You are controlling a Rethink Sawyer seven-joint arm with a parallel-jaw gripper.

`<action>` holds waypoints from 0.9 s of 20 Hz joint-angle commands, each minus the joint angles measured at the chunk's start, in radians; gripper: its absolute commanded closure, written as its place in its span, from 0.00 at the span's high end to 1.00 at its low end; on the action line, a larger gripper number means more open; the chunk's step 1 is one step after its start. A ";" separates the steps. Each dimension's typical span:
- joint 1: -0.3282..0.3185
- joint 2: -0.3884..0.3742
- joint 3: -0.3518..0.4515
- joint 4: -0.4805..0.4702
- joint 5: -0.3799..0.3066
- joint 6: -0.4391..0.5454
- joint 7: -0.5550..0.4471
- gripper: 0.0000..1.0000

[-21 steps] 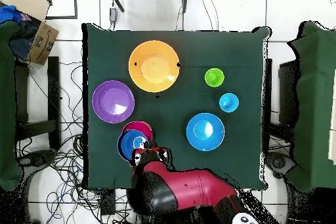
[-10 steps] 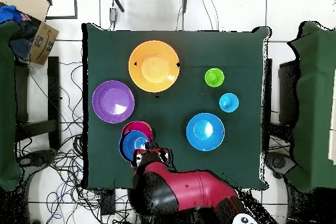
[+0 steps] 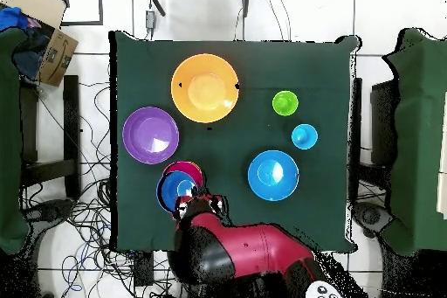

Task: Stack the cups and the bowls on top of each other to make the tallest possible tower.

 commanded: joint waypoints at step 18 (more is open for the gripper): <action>0.063 0.117 -0.063 -0.125 -0.051 -0.054 0.097 0.00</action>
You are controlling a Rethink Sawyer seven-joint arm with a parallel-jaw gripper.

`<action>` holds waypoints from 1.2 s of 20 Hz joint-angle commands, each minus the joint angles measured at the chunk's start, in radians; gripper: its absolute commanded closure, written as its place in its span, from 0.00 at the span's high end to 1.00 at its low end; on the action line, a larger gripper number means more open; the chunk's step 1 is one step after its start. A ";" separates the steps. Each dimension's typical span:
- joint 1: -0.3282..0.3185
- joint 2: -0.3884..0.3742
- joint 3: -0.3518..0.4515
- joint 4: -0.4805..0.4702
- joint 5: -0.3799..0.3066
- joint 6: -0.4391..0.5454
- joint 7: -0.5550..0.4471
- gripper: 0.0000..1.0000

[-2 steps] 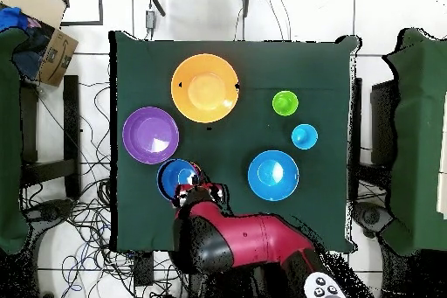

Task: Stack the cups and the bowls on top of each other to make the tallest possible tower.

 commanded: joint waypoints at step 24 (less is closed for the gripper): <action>0.022 0.125 -0.024 -0.025 -0.074 -0.113 0.104 0.00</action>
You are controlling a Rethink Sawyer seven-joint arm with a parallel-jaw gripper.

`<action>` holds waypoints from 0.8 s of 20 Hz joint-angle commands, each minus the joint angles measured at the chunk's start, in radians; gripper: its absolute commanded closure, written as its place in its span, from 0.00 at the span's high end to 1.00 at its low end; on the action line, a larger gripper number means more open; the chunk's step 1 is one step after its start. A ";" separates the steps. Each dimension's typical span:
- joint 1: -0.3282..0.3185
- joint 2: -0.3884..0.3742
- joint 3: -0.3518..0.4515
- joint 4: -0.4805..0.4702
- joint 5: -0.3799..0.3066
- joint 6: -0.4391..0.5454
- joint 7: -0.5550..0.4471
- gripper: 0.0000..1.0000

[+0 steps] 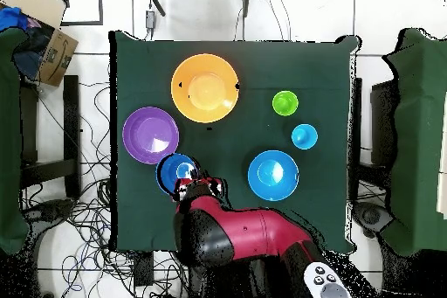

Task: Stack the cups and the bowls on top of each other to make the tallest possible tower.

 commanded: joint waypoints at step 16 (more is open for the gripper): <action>-0.045 0.141 0.028 0.014 -0.123 -0.110 0.094 0.00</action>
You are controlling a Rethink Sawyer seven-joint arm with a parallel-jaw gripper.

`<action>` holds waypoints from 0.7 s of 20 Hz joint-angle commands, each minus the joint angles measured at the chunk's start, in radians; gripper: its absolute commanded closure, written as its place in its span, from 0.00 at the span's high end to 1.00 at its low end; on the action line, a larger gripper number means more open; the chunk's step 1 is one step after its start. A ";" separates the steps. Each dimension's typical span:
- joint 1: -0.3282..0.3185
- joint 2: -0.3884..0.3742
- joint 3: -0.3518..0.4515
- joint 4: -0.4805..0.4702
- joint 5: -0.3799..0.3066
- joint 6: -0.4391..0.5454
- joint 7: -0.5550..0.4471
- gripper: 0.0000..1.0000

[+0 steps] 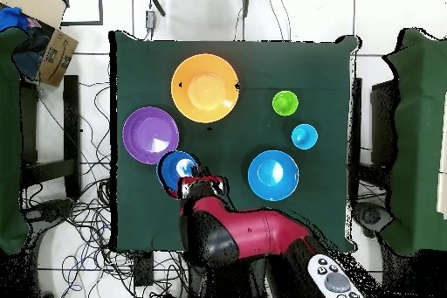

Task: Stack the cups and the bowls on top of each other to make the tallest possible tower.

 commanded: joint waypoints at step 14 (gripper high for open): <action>-0.146 0.091 0.189 0.052 -0.053 0.129 0.057 0.00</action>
